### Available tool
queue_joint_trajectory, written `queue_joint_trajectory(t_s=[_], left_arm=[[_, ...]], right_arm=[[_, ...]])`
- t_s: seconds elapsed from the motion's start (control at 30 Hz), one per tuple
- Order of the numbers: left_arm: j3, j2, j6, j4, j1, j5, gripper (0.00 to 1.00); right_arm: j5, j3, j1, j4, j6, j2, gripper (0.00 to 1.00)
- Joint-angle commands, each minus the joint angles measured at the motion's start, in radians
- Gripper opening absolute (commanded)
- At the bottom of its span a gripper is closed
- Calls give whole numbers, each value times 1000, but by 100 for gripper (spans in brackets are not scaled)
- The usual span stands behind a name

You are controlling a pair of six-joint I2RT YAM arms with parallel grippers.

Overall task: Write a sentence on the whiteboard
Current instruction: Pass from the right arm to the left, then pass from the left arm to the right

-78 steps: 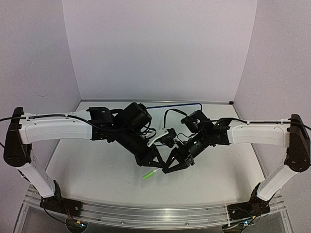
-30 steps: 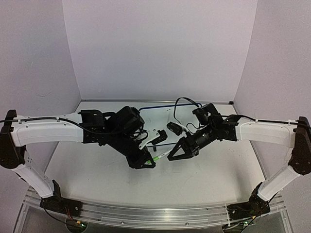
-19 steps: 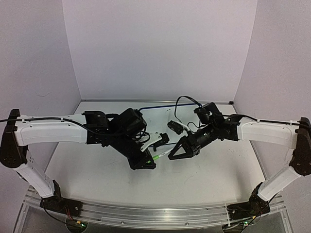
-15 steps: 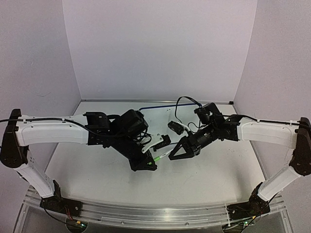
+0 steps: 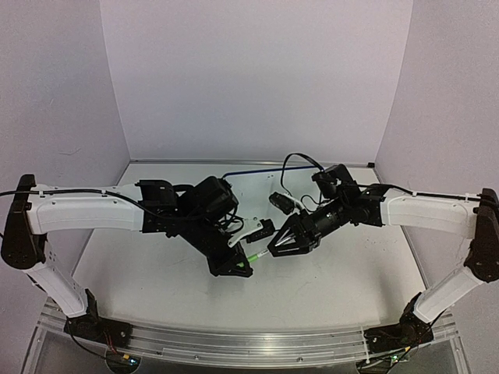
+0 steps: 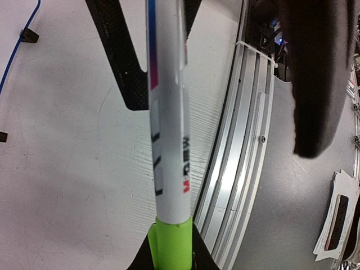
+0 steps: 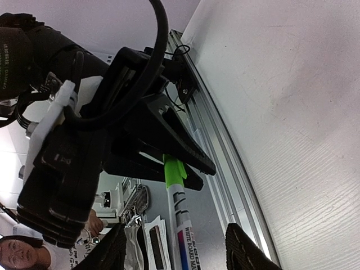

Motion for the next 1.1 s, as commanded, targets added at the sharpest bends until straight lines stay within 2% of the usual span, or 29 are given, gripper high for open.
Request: queue_joint_trajectory(t_s=[0.0, 0.23, 0.4, 0.73, 1.07], left_arm=[[46, 8, 40, 19, 1, 39, 0], [47, 19, 46, 2, 1, 51, 0], [60, 37, 55, -17, 1, 58, 0], [95, 74, 80, -28, 1, 63, 0], [102, 83, 94, -46, 2, 70, 0]], right_arm=[[13, 15, -1, 44, 9, -2, 62], [7, 23, -1, 62, 26, -4, 68], [-15, 18, -1, 67, 29, 1, 66], [-35, 11, 0, 68, 32, 0, 51], [-29, -6, -1, 69, 28, 0, 26]])
